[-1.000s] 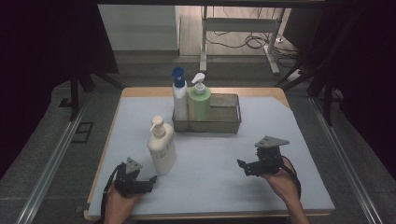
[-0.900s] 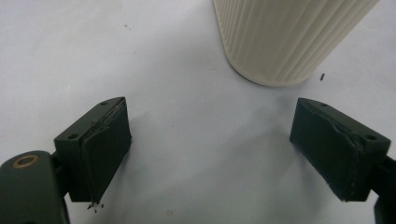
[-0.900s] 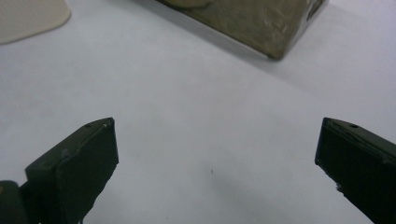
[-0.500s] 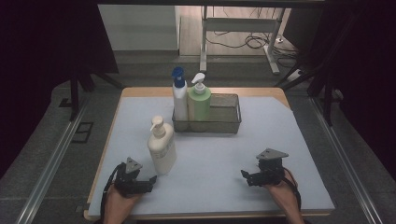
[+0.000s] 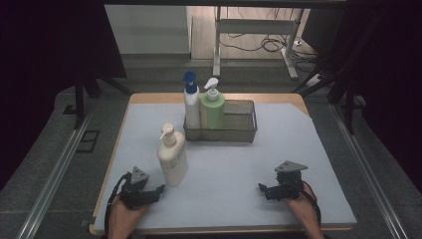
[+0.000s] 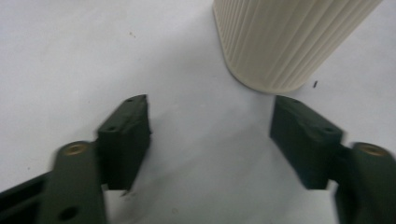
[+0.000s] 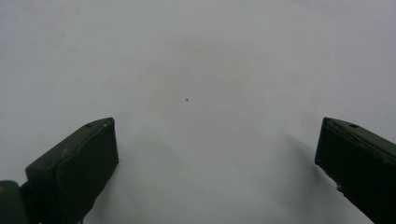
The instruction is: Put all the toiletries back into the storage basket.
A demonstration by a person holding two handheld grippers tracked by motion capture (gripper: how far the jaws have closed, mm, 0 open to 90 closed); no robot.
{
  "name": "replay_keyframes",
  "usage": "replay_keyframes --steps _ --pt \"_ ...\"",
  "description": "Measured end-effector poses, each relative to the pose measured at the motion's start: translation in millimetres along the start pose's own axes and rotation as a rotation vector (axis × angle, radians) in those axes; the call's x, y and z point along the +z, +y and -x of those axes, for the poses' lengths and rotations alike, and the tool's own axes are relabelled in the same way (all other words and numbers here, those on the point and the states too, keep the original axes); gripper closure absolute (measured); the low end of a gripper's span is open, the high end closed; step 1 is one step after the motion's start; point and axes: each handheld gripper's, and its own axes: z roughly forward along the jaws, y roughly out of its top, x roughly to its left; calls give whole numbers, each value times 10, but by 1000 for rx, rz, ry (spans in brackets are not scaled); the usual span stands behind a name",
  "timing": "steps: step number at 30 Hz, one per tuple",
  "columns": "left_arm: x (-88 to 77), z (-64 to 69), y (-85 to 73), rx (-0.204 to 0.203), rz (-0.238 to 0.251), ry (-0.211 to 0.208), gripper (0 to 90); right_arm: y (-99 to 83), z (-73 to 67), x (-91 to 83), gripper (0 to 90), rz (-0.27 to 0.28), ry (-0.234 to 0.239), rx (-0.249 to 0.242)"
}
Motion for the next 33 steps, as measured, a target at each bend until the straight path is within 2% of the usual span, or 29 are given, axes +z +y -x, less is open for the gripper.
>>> replay_keyframes --steps 5,6,8,13,14,16,18,21,22,29,33 --pt "-33 -30 25 -11 16 -27 502 1 14 10 0 -9 10 11" --pt "-35 -48 37 -19 14 -42 545 0 16 11 0 -9 12 13" --pt "-29 -53 44 -22 12 -47 571 -1 17 11 0 -9 12 13" --pt "9 -64 101 -7 -13 -64 797 -5 14 13 0 -6 12 14" --pt "23 -57 131 3 -14 -65 893 -5 14 13 0 -5 11 14" --pt "32 -54 147 5 -16 -66 895 -7 13 13 0 -5 10 13" --pt "70 -61 197 23 -24 -58 896 -7 14 14 0 -4 11 13" --pt "89 -77 217 17 -18 -60 896 -8 13 14 0 -3 11 13" --pt "106 -92 237 2 -3 -66 896 -8 13 14 0 -3 11 14" --pt "191 -100 297 7 2 -87 896 -8 14 16 0 0 11 13" --pt "232 -82 305 11 -5 -81 896 -9 15 16 0 1 11 12"
